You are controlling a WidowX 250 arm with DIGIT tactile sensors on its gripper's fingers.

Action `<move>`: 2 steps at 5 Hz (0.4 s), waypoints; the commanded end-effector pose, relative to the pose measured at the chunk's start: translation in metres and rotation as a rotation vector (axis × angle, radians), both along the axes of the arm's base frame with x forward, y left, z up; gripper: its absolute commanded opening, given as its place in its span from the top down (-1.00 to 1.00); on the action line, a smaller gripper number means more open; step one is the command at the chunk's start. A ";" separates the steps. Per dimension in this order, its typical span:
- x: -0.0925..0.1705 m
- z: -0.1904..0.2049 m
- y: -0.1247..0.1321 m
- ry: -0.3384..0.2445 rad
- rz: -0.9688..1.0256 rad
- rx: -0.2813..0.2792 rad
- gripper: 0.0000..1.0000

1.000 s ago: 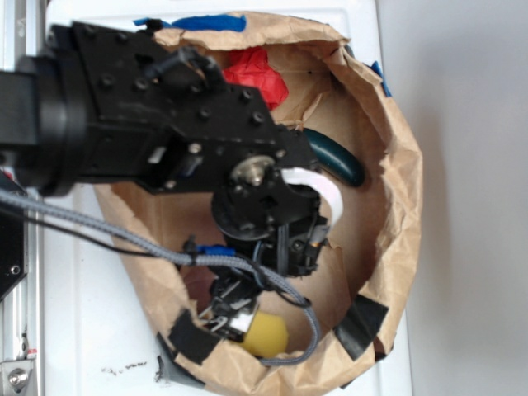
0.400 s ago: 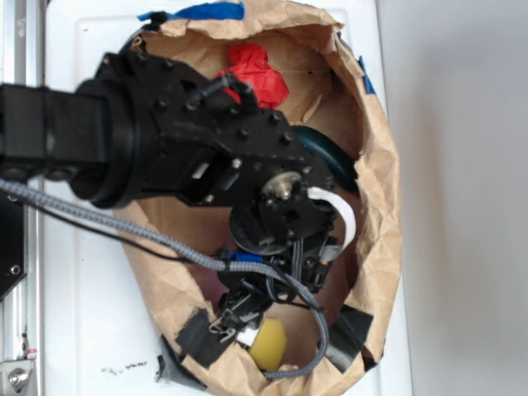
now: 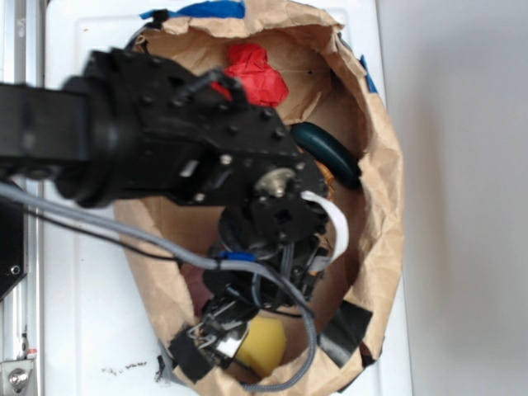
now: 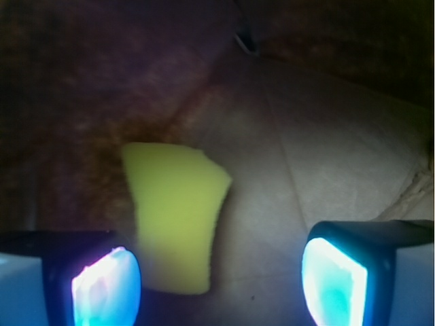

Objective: Grab the green sponge.

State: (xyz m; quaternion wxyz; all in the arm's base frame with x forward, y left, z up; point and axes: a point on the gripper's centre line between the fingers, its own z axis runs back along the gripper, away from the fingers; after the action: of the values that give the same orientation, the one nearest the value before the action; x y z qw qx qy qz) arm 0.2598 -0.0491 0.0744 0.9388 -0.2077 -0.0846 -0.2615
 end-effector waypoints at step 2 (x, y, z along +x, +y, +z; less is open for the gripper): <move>-0.007 -0.001 -0.036 -0.075 -0.089 0.012 -1.00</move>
State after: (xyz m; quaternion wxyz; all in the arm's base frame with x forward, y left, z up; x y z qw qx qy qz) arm 0.2600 -0.0682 0.0669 0.9350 -0.1954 -0.1031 -0.2774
